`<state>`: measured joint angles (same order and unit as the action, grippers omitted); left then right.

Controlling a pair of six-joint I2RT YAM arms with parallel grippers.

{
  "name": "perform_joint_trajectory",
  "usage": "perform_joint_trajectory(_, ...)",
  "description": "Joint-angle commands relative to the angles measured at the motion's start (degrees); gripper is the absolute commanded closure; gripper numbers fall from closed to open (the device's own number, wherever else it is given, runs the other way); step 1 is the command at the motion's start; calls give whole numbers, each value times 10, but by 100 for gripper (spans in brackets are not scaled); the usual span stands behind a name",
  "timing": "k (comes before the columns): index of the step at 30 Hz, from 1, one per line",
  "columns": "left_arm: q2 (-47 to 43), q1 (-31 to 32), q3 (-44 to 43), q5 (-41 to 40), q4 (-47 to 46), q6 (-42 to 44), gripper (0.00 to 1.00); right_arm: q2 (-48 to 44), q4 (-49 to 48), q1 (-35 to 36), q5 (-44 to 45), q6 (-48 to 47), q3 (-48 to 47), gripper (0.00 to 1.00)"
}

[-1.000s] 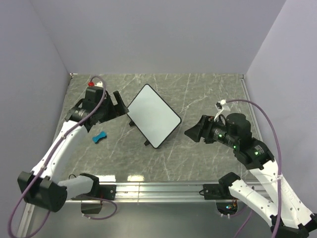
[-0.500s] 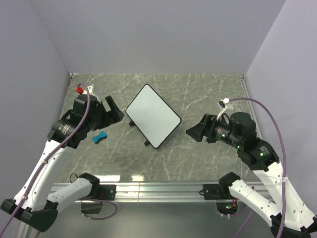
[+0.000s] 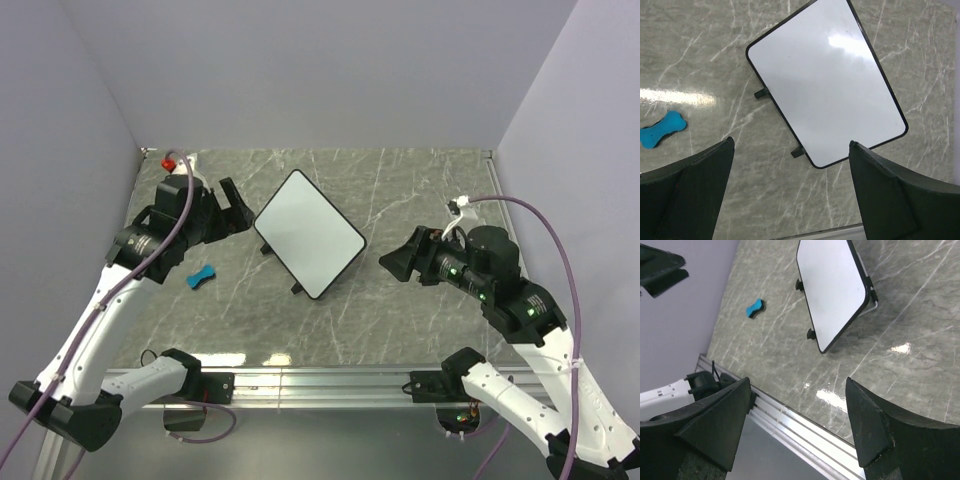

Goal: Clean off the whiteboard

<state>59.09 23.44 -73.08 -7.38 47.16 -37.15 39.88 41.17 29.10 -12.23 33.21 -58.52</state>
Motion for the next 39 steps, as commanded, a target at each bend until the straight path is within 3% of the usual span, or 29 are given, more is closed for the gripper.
perform_joint_trajectory(1,8,2,-17,4,-44,30,0,-25,-14,3,31,12,-4,17)
perform_joint_trajectory(12,37,2,-1,68,-86,74,1,-27,-23,3,45,22,14,16)
perform_joint_trajectory(19,33,2,18,225,-126,104,0,-10,-37,3,44,32,14,16)
perform_joint_trajectory(39,52,2,16,218,-109,139,1,-6,-68,3,37,60,48,16)
